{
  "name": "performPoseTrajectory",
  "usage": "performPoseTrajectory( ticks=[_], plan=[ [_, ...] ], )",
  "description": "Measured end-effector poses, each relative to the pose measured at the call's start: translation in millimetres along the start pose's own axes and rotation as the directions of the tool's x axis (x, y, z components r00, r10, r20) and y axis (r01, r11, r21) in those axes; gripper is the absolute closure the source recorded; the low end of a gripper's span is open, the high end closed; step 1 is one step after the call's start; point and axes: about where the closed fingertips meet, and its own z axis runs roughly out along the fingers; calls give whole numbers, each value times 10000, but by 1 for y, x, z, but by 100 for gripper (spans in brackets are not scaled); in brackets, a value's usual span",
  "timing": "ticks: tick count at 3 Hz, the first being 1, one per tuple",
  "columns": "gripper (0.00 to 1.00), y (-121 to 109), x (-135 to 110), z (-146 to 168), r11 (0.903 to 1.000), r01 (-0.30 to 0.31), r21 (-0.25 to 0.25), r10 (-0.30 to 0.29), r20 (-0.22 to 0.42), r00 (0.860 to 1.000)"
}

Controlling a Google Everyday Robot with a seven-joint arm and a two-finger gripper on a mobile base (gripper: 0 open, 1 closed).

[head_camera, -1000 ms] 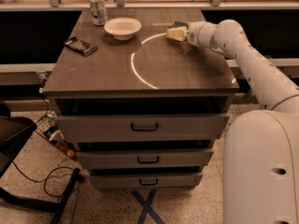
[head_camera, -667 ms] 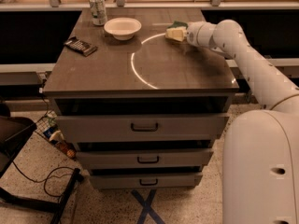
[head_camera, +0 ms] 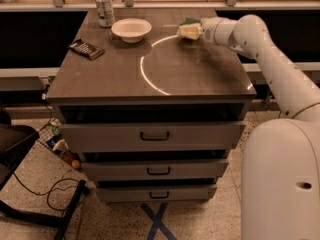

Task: Place sponge into paper bowl

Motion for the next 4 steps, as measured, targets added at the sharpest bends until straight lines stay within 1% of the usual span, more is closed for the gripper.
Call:
performPoseTrajectory(
  ticks=[1, 2, 3, 4],
  plan=[
    [100, 1, -29, -20, 9992, 349, -174, -347, 107, 9993],
    [100, 17, -57, -38, 9939, 914, -618, -924, -125, 9956],
    [100, 45, -84, -54, 9798, 1637, -1151, -1710, -564, 9837],
    [100, 74, -105, -58, 9631, 2187, -1572, -2340, -868, 9683]
  ],
)
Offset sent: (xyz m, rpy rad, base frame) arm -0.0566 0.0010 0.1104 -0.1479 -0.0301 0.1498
